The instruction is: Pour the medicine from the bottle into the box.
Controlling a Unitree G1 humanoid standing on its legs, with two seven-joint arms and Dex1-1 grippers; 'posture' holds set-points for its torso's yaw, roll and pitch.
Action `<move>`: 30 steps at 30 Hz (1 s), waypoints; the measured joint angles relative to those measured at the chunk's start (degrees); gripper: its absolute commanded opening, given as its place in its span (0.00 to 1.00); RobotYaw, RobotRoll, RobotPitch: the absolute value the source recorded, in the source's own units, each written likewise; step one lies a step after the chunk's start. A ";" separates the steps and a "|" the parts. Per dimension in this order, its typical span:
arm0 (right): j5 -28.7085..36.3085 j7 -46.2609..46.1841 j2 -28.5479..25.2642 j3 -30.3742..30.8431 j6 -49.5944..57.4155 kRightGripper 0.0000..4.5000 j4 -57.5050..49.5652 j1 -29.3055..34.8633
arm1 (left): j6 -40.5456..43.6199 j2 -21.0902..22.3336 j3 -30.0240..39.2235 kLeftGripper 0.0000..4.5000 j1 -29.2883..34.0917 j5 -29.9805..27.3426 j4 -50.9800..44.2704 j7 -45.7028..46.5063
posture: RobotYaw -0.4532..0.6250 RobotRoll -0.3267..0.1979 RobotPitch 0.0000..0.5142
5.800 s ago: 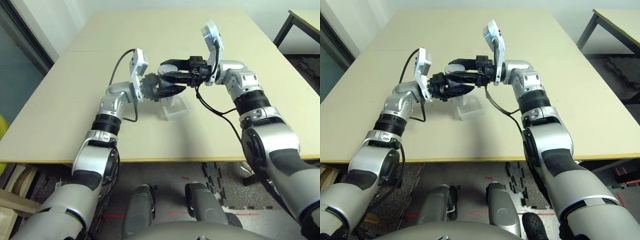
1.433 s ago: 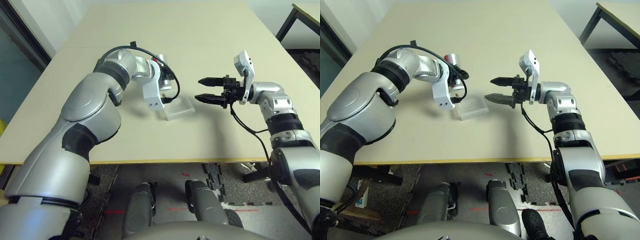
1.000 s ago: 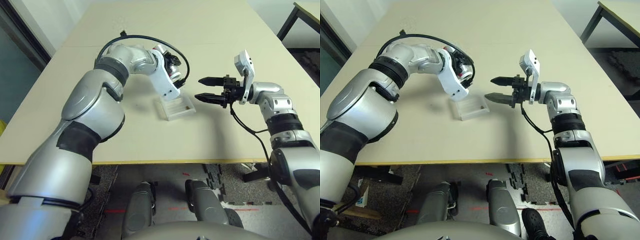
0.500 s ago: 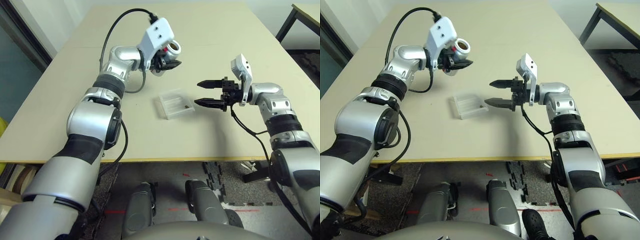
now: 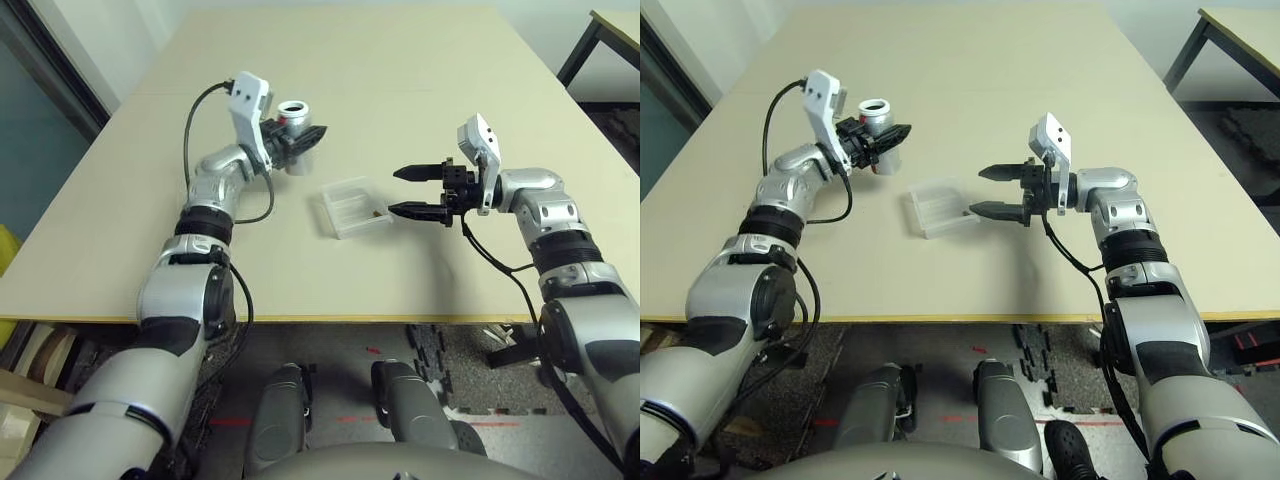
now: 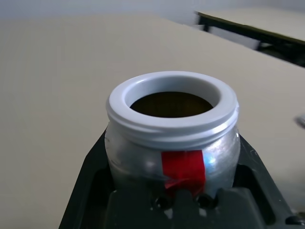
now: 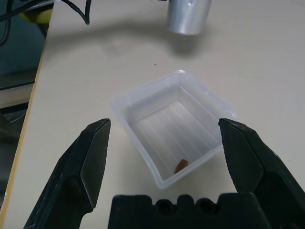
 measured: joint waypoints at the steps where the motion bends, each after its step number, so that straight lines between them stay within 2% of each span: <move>1: -0.01 0.07 0.00 0.06 -0.01 1.00 0.00 0.00 | -0.77 0.29 -0.01 0.61 1.13 0.01 -0.15 0.70 | 0.28 0.62 0.20; 6: -0.08 0.20 -0.03 0.09 -0.05 1.00 0.16 0.01 | -3.24 0.53 -0.32 0.61 4.03 0.22 0.72 3.27 | 0.28 0.62 0.21; 30: -0.66 0.39 -0.46 0.12 -0.02 1.00 0.93 0.00 | -15.32 0.95 -3.94 0.61 4.99 3.95 10.45 8.36 | 0.26 0.62 0.24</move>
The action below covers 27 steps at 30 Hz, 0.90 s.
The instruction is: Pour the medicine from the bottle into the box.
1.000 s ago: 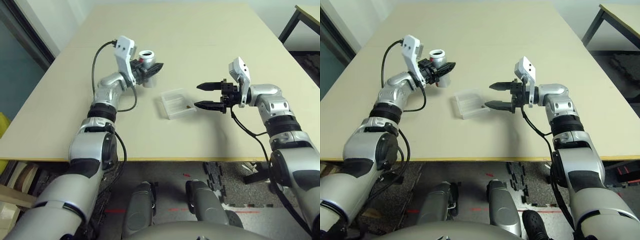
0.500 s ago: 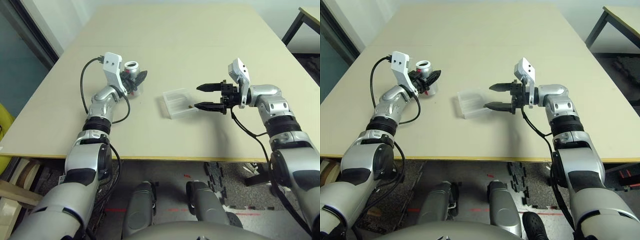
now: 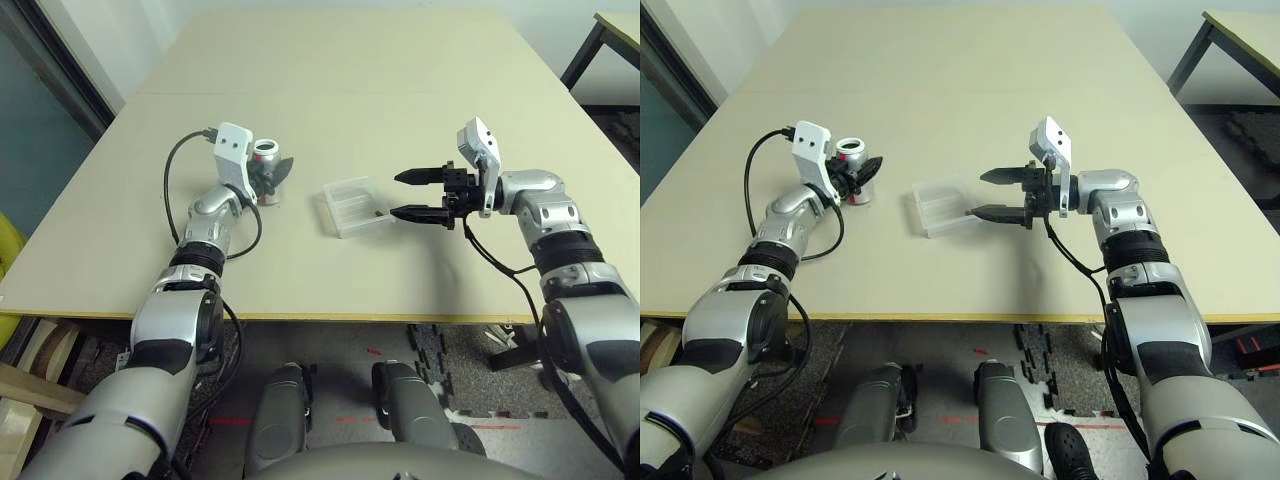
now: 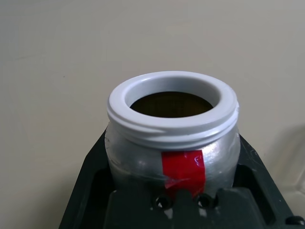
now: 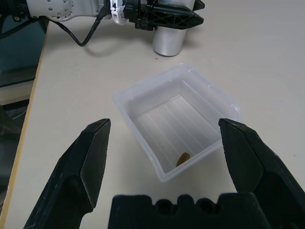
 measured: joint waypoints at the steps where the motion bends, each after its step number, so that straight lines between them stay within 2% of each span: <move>1: 0.00 0.00 -0.04 0.00 0.03 1.00 -0.01 0.00 | -0.36 0.00 0.00 0.61 0.00 0.00 0.24 0.04 | 0.26 0.62 0.24; 6: 0.01 0.04 -0.24 0.00 0.16 1.00 -0.28 0.02 | -1.31 -0.04 0.00 0.61 0.01 -0.01 0.87 0.31 | 0.26 0.62 0.24; 7: 0.01 0.06 -0.25 0.00 0.20 1.00 -0.39 0.02 | -1.32 -0.06 0.01 0.77 0.01 -0.03 0.91 0.34 | 0.26 0.62 0.24; 10: 0.01 0.14 -0.31 0.00 0.33 1.00 -0.68 0.04 | -1.28 -0.22 0.03 0.98 0.45 -0.04 1.20 0.59 | 0.26 0.62 0.24; 21: 0.00 0.19 -0.38 0.00 0.75 1.00 -0.75 0.04 | -1.26 -0.25 1.22 0.99 0.65 -0.47 1.03 0.59 | 0.27 0.62 0.23; 27: 0.00 0.18 -0.37 0.00 0.74 1.00 -0.75 0.03 | -0.70 -0.15 1.50 0.99 3.18 -1.55 -1.65 -1.26 | 0.27 0.62 0.24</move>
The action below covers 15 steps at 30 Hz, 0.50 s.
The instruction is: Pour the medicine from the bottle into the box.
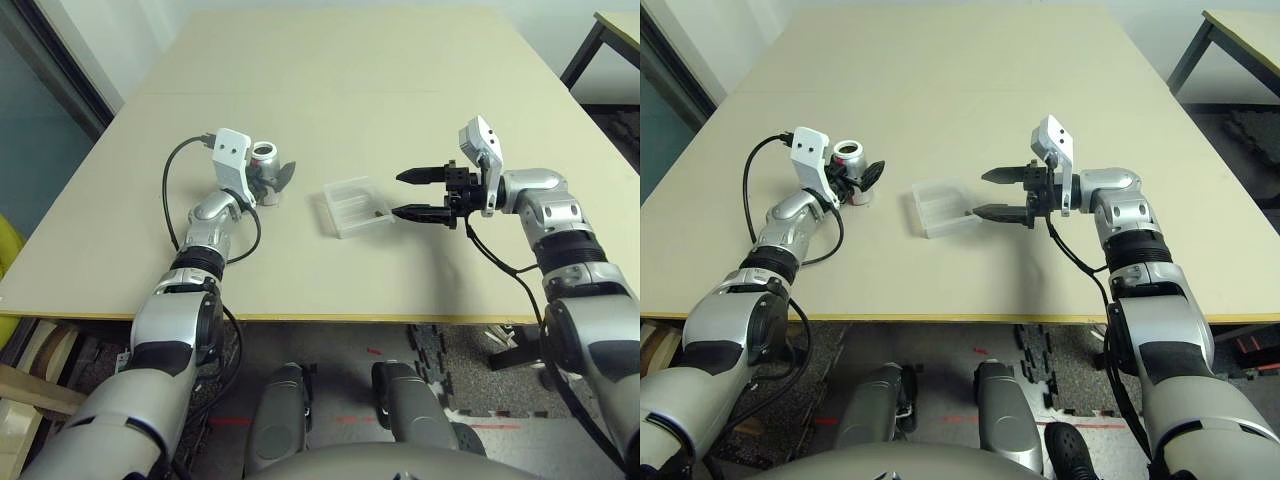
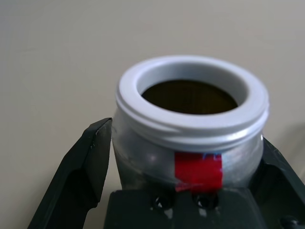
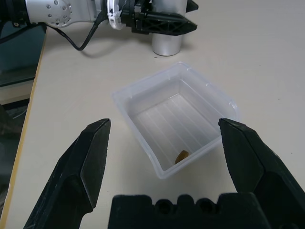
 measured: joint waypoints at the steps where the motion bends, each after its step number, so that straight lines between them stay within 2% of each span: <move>1: 0.00 0.00 0.01 0.00 0.00 1.00 0.00 0.00 | 0.28 0.01 0.01 0.99 0.24 -0.08 -0.47 -0.28 | 0.27 0.62 0.24; 8: -0.05 -0.10 0.23 0.00 -0.40 1.00 0.49 -0.09 | 3.05 0.18 0.11 0.99 4.62 -1.85 -7.93 -2.38 | 0.28 0.62 0.23; 15: -0.30 -0.21 0.48 0.00 -1.26 1.00 2.09 -0.75 | 9.10 -0.09 -0.31 0.99 13.00 -3.88 -20.94 -3.37 | 0.28 0.62 0.23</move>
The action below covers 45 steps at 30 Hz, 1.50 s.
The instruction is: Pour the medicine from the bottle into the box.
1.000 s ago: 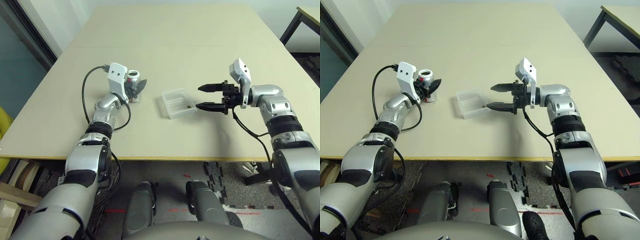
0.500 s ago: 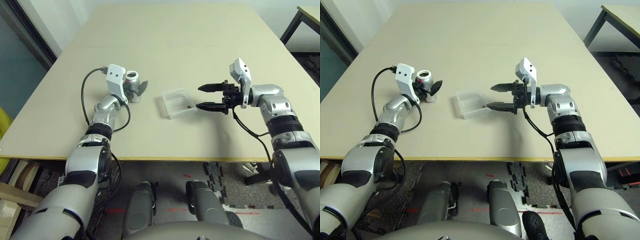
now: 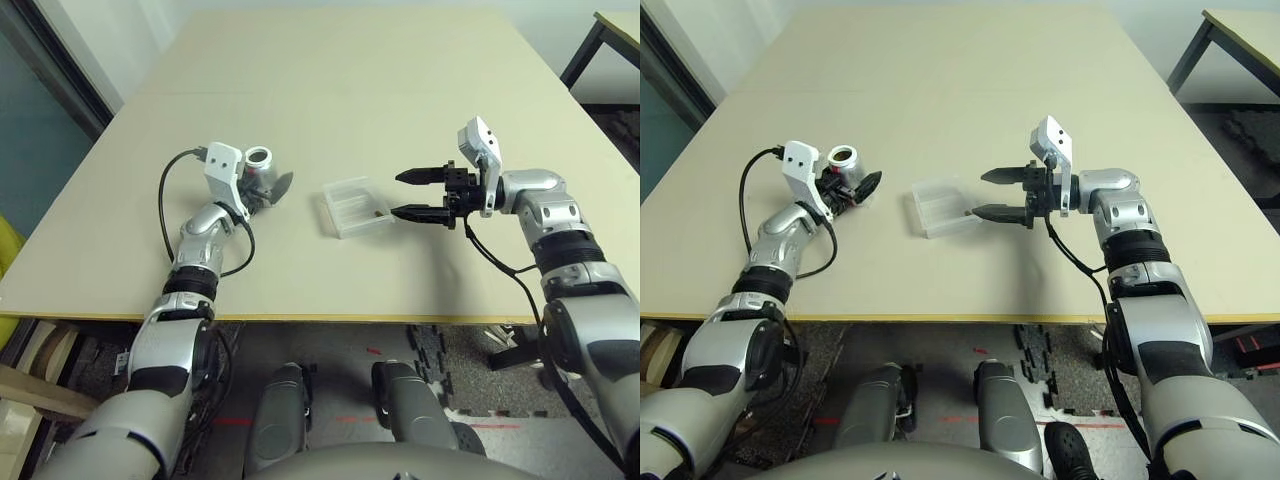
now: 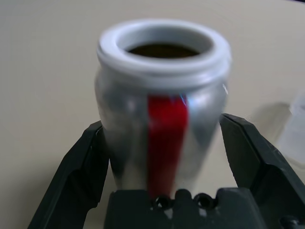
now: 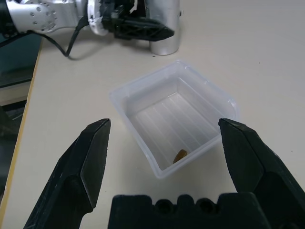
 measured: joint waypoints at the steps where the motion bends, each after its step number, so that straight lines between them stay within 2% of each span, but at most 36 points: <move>1: -0.05 -0.01 0.01 0.00 -0.14 1.00 0.11 -0.06 | 0.92 0.03 -0.04 0.99 0.93 -0.20 -1.61 -0.03 | 0.28 0.62 0.23; 9: -0.32 -0.10 0.41 0.00 -1.07 1.00 1.95 -0.34 | 8.18 0.58 -0.01 0.99 9.44 -2.02 -16.99 0.50 | 0.29 0.62 0.23; 16: -0.83 -0.25 0.40 -0.04 -2.56 1.00 4.20 -1.01 | 14.10 3.42 0.56 0.99 17.50 -4.09 -27.76 0.77 | 0.31 0.62 0.23; 28: -1.25 -0.32 0.77 -0.08 -4.02 1.00 6.27 -1.73 | 19.69 7.25 4.39 0.99 23.27 -7.59 -35.92 2.30 | 0.33 0.62 0.23; 33: -1.37 -1.23 0.69 -0.24 -4.30 1.00 6.65 -1.83 | 24.38 8.50 7.04 0.99 27.26 -11.84 -40.66 2.57 | 0.34 0.62 0.22; 39: -0.72 -5.15 -0.10 -2.83 -4.09 1.00 6.93 -1.83 | 24.71 12.27 13.10 0.99 26.32 -14.10 -40.05 3.73 | 0.34 0.62 0.21; 45: 1.08 -13.68 -1.70 -8.29 -2.48 1.00 7.12 -1.64 | 22.09 17.11 14.85 0.99 20.65 -13.99 -31.89 3.63 | 0.33 0.62 0.22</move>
